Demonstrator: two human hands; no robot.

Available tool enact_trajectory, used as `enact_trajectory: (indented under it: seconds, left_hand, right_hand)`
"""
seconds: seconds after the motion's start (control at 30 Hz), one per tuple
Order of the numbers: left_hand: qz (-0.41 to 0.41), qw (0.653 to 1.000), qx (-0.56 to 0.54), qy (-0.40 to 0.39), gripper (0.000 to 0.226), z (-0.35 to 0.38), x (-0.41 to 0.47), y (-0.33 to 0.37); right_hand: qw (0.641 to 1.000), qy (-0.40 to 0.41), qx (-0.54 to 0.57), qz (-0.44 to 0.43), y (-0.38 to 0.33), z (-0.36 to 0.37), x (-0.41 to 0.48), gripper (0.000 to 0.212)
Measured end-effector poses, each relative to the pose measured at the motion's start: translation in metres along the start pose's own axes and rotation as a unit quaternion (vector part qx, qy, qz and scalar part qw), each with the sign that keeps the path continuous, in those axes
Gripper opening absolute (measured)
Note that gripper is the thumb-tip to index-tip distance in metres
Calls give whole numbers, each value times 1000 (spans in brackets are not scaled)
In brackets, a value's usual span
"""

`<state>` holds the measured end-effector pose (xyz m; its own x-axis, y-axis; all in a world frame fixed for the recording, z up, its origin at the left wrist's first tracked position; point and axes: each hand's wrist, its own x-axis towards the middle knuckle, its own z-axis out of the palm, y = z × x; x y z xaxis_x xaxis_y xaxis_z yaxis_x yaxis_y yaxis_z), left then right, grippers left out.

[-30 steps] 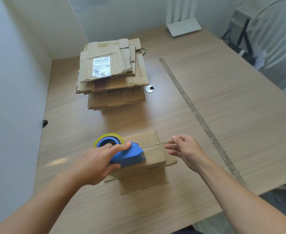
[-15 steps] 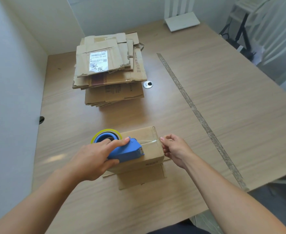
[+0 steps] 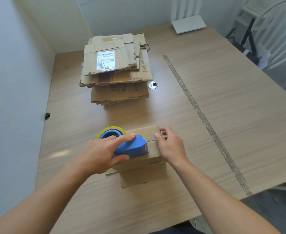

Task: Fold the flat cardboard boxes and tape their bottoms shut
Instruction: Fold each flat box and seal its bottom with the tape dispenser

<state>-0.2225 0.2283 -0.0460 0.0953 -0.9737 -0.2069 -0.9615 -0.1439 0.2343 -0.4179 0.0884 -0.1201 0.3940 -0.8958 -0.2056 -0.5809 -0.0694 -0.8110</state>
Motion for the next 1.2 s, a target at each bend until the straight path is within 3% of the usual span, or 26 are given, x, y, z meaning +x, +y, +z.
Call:
enact_trajectory:
  seconds: [0.07,0.13,0.27,0.47,0.6,0.67,0.83,0.97,1.1,1.2]
  left_hand:
    - [4,1000,-4,3,71,2,0,0]
    - [9,1000,-3,5,69,3,-1,0]
    - [20,1000,-2,23,67,5,-2,-1]
    - [29,999,4,41,66,6,0,-3]
    - [32,998,-5,51,66,7,-1,-3]
    - [35,998,-7,58,65,7,-1,-3]
    - [32,998,3,48,66,5,0,-1]
    - [32,998,-5,48,66,4,-2,-1]
    - [31,999,11,42,66,0,0,-3]
    - [41,997,50,38,64,-7,2,-4]
  right_hand:
    - [998,-3,-58,9,8,3,-1,38]
    - [999,9,-48,14,16,1,-2,40]
    - [995,40,-51,-82,27,1,-17,33]
    - [997,6,-52,-48,24,-1,-26,27]
    - [982,-101,143,70,33,-9,-31,45]
    - [972,-145,167,84,38,-8,-36,50]
    - [987,-126,55,87,18,-15,-28,47]
    - [988,-111,19,102,-2,-17,-12,63]
    - [989,-71,-95,93,-5,-4,-7,59]
    - [987,-64,-120,85,-2,2,-9,54]
